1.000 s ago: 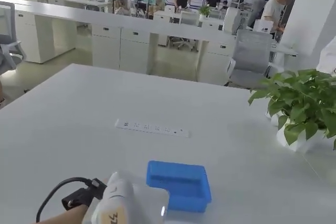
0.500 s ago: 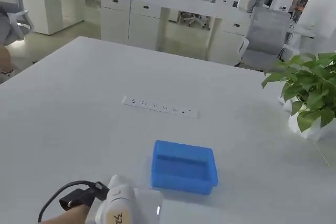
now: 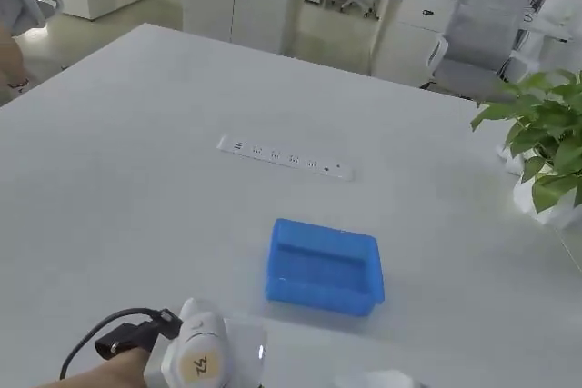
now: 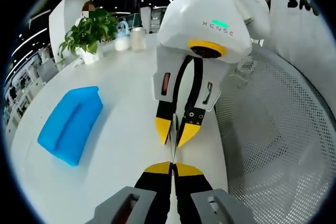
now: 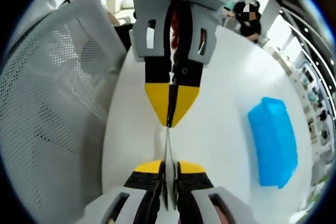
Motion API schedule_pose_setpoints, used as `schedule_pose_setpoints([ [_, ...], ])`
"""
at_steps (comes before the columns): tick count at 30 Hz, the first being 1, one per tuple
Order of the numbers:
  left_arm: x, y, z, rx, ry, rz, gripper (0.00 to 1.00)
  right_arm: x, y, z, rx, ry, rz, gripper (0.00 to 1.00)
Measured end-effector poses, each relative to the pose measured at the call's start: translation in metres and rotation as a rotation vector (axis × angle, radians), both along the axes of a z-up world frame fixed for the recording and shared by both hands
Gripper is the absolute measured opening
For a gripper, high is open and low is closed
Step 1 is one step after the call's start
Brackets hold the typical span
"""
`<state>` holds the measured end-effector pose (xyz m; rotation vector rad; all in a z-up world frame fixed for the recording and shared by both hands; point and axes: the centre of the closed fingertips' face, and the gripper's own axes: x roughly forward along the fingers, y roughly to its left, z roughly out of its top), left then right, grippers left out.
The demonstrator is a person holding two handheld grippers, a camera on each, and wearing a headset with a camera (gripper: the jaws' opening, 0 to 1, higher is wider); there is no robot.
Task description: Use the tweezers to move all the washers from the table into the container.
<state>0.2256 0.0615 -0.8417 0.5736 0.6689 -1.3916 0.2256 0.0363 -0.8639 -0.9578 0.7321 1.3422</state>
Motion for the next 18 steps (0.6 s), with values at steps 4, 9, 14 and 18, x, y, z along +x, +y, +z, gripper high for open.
schedule_pose_setpoints([
  [4,-0.002,0.0,-0.005,0.019,-0.017,-0.011,0.0,-0.006,-0.002,0.0,0.0,0.042,-0.043,0.12],
  [9,0.0,0.001,-0.011,0.031,-0.006,-0.003,0.0,-0.007,-0.01,0.015,0.073,0.059,-0.149,0.14],
  [14,-0.001,0.0,-0.014,0.06,-0.02,-0.018,0.0,0.002,-0.03,0.046,0.202,0.111,-0.408,0.17],
  [18,0.002,0.001,-0.015,0.077,-0.041,-0.011,0.0,0.012,-0.046,0.067,0.287,0.087,-0.553,0.21],
])
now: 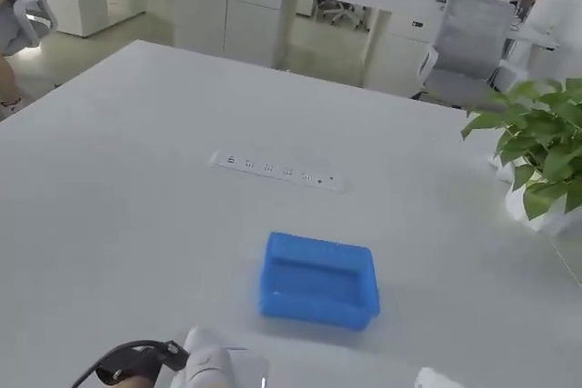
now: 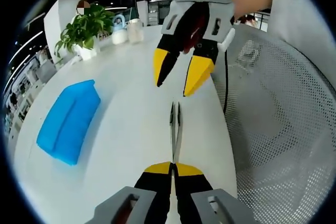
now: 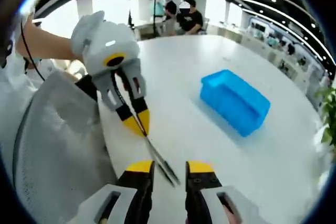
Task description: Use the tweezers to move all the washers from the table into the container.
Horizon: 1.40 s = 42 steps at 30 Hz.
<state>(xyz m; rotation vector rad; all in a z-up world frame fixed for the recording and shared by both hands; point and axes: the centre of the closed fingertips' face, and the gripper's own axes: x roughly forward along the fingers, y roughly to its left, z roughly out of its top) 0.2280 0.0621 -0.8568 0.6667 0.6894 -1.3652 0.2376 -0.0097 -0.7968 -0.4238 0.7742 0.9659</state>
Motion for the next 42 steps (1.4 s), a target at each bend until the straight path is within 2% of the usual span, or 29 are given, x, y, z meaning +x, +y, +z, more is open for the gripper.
schedule_pose_setpoints([
  [2,0.0,0.0,0.001,0.001,0.016,0.013,0.0,0.005,-0.009,0.006,-0.007,-0.032,-0.032,0.24],
  [3,0.0,0.0,0.001,0.001,0.017,0.014,0.0,0.006,-0.012,0.01,0.0,-0.032,-0.051,0.25],
  [5,0.0,0.001,0.0,0.01,0.003,0.014,0.0,0.01,-0.019,0.019,0.034,-0.028,-0.118,0.3],
  [7,0.0,0.002,0.001,0.01,0.004,0.02,0.0,0.011,-0.026,0.029,0.071,-0.018,-0.165,0.33],
  [10,0.0,0.004,0.001,0.016,0.007,0.024,0.0,0.012,-0.03,0.048,0.13,-0.049,-0.219,0.35],
  [12,-0.001,0.005,0.0,0.029,-0.001,0.019,0.0,0.009,-0.033,0.058,0.15,-0.057,-0.243,0.39],
  [15,-0.005,0.008,-0.008,0.073,-0.012,0.0,0.0,0.003,-0.038,0.071,0.178,-0.085,-0.29,0.42],
  [16,0.003,-0.001,-0.003,0.022,-0.073,-0.006,0.0,0.001,-0.04,0.074,0.19,-0.091,-0.305,0.44],
  [17,-0.004,0.003,-0.007,0.05,-0.028,0.006,0.0,-0.001,-0.041,0.077,0.195,-0.096,-0.318,0.45],
  [18,-0.005,0.003,-0.007,0.044,-0.02,0.015,0.0,-0.004,-0.045,0.08,0.203,-0.108,-0.334,0.46],
  [22,-0.005,0.002,-0.008,0.027,-0.013,0.04,0.0,-0.012,-0.06,0.088,0.216,-0.148,-0.395,0.53],
  [26,-0.005,0.002,-0.006,0.028,-0.005,0.062,0.03,-0.018,-0.077,0.091,0.201,-0.172,-0.439,0.61],
  [29,-0.004,0.004,-0.006,0.029,0.007,0.112,0.14,-0.021,-0.087,0.089,0.193,-0.173,-0.467,0.69],
  [30,0.001,0.004,-0.004,0.011,0.011,0.176,0.19,-0.022,-0.09,0.087,0.194,-0.171,-0.473,0.7],
  [31,0.001,0.004,-0.001,-0.01,0.024,0.198,0.21,-0.022,-0.091,0.087,0.196,-0.169,-0.479,0.71],
  [33,0.011,0.005,0.011,-0.081,0.017,0.284,0.25,-0.02,-0.094,0.087,0.203,-0.179,-0.495,0.74],
  [34,0.013,0.006,0.015,-0.105,0.017,0.311,0.3,-0.019,-0.095,0.088,0.208,-0.181,-0.498,0.74],
  [35,0.013,0.009,0.019,-0.122,0.047,0.345,0.35,-0.018,-0.096,0.087,0.21,-0.179,-0.501,0.74],
  [38,0.02,0.019,0.032,-0.164,0.091,0.472,0.57,-0.015,-0.097,0.086,0.208,-0.186,-0.504,0.79],
  [39,0.025,0.026,0.039,-0.177,0.076,0.552,0.69,-0.015,-0.097,0.086,0.208,-0.189,-0.506,0.8],
  [41,0.028,0.031,0.054,-0.215,0.024,0.573,0.77,-0.014,-0.096,0.086,0.211,-0.186,-0.505,0.82],
  [42,0.028,0.039,0.06,-0.204,0.004,0.598,0.8,-0.014,-0.095,0.085,0.215,-0.178,-0.506,0.84],
])
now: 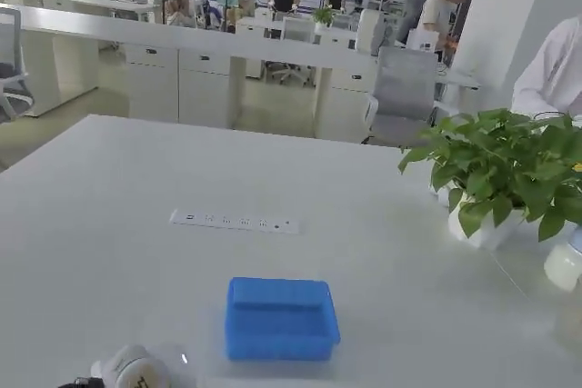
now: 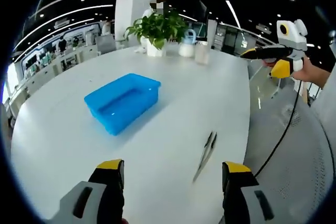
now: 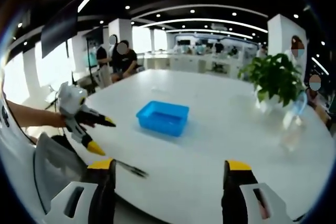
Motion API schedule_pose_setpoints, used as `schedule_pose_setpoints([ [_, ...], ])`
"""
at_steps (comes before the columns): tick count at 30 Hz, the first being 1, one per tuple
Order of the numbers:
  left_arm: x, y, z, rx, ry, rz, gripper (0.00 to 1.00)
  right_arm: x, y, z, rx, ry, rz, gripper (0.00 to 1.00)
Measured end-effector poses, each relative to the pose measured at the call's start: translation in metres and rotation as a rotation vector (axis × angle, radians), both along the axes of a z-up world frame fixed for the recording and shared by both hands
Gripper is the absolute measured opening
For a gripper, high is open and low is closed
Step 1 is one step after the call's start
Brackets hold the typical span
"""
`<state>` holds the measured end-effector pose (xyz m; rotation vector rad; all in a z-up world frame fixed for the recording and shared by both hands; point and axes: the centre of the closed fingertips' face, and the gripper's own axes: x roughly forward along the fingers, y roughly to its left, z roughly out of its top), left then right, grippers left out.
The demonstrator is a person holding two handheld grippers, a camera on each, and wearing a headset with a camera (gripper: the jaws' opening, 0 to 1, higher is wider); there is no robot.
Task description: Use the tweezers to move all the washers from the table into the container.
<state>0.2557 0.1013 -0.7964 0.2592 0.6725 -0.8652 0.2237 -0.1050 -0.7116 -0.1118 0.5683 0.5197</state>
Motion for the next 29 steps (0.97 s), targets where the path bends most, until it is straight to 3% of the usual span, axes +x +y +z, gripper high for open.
schedule_pose_setpoints([
  [3,-0.006,0.012,0.012,0.015,-0.005,0.047,0.94,0.0,0.002,-0.003,0.008,0.013,0.005,0.86],
  [5,-0.008,0.02,0.02,0.008,-0.002,0.098,0.97,0.0,0.005,-0.002,0.001,0.006,0.017,0.85],
  [8,-0.013,0.033,0.029,-0.008,0.043,0.215,0.99,0.002,0.01,-0.003,0.002,0.008,0.029,0.86],
  [9,-0.012,0.039,0.032,-0.007,0.036,0.257,0.99,0.003,0.01,-0.004,0.004,0.011,0.03,0.87],
  [10,-0.014,0.039,0.038,-0.018,0.018,0.246,0.99,0.003,0.011,-0.006,0.004,0.016,0.03,0.87],
  [15,-0.019,0.054,0.056,-0.016,-0.014,0.348,0.99,0.008,0.008,-0.008,0.016,0.017,0.027,0.88],
  [18,-0.021,0.056,0.065,-0.053,-0.026,0.39,0.99,0.012,0.006,-0.012,0.029,0.026,0.016,0.88],
  [23,-0.024,0.058,0.069,-0.005,-0.055,0.399,0.99,0.015,0.008,-0.019,0.037,0.036,0.016,0.89],
  [26,-0.022,0.057,0.071,0.001,-0.06,0.402,0.99,0.018,0.01,-0.019,0.042,0.029,0.01,0.89],
  [29,-0.013,0.056,0.079,-0.022,-0.083,0.419,0.99,0.027,0.014,-0.018,0.044,0.014,0.005,0.91],
])
